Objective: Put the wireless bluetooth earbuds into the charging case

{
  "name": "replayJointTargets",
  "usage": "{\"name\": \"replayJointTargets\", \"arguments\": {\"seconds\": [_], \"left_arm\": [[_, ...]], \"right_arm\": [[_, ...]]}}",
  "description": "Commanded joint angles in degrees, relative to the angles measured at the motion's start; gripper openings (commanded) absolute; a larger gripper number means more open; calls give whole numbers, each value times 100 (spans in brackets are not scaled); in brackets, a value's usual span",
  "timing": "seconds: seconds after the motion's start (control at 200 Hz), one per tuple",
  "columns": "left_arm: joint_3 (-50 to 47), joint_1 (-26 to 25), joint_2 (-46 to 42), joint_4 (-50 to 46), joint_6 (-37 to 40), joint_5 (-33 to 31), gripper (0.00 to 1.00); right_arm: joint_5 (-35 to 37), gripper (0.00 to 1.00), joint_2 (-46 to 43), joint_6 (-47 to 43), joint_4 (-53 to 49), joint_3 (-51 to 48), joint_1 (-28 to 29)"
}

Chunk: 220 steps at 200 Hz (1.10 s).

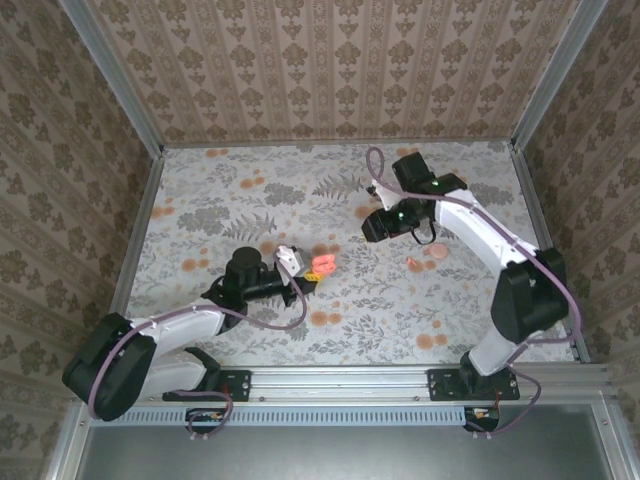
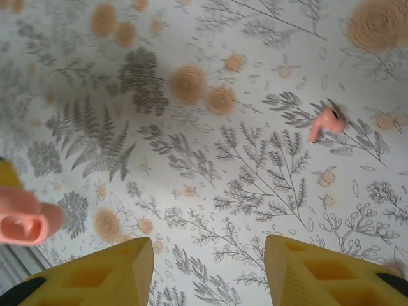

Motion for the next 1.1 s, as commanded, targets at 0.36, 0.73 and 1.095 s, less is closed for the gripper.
{"name": "replayJointTargets", "arguments": {"seconds": [0.36,0.73,1.095], "left_arm": [[-75,70,523,667,60,73,14],[162,152,864,750,5,148,14],[346,279,1084,731,-9,296,13]], "right_arm": [[958,50,1985,1177,-1292,1783,-12],[902,47,3013,1156,-1545,2536,-113],[757,46,3544,1143,-1599,2895,-169]]}}
